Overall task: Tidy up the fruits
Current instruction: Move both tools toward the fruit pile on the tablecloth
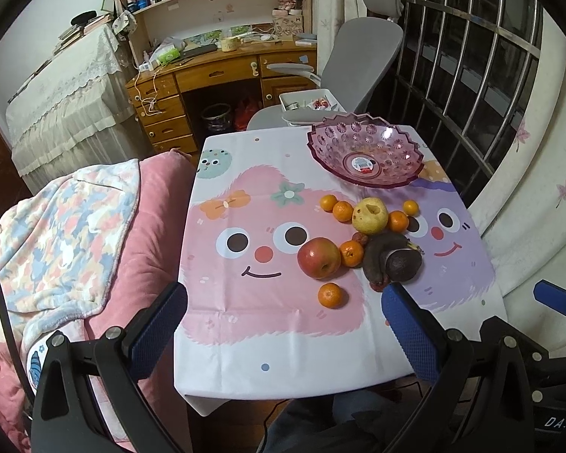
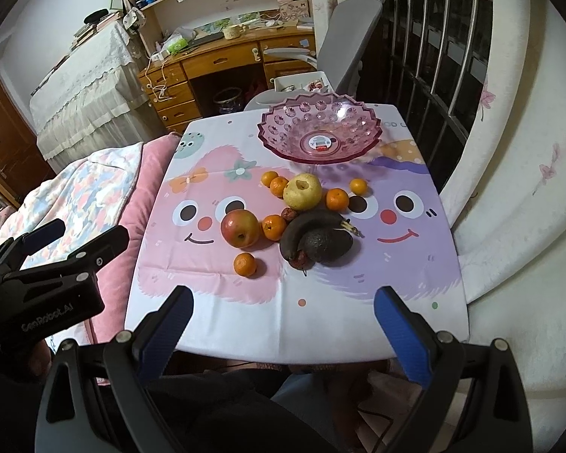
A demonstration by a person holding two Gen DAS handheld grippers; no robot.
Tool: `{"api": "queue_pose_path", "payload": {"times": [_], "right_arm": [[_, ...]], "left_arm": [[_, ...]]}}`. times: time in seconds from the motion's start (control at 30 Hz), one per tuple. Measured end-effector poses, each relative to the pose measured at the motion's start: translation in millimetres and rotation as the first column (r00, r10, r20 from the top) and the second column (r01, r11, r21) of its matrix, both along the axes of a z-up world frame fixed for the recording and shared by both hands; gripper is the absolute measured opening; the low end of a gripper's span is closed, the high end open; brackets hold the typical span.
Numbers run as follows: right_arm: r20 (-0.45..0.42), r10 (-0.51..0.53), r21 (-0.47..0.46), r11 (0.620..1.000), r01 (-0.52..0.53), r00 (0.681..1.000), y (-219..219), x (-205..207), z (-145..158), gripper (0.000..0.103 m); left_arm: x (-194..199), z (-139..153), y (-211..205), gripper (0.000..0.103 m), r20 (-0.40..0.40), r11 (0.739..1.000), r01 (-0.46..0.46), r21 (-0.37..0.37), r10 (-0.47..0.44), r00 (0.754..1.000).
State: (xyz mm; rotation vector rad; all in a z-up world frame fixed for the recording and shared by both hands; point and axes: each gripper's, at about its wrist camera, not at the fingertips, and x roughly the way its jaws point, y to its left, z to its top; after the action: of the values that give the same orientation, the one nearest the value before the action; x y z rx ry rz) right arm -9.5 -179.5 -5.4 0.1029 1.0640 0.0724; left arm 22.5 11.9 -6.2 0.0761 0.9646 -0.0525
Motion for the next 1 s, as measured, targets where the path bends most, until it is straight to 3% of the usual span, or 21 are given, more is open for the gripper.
{"api": "queue_pose_path", "payload": {"times": [0.4,0.67,1.0], "right_arm": [[-0.033,-0.095,0.002,0.995,0.095,0.995,4.5,-5.4,-21.6,0.097],[-0.071,-0.161,-0.062,0.986,0.157,0.984,-3.4,-7.1,-38.6,0.097],[-0.052,-0.050,-0.141,0.989,0.043,0.997,-8.7,11.6,-67.8,0.097]], "left_arm": [[13.3,-28.8,5.2,0.102,-0.102,0.997,0.077,0.025,-0.074,0.992],[27.7,-56.6,-10.7,0.102,-0.171,0.987,0.160,0.008,-0.157,0.973],[60.4,-112.7,-35.5,0.101,-0.295,0.985,0.173,-0.024,-0.172,0.940]]}}
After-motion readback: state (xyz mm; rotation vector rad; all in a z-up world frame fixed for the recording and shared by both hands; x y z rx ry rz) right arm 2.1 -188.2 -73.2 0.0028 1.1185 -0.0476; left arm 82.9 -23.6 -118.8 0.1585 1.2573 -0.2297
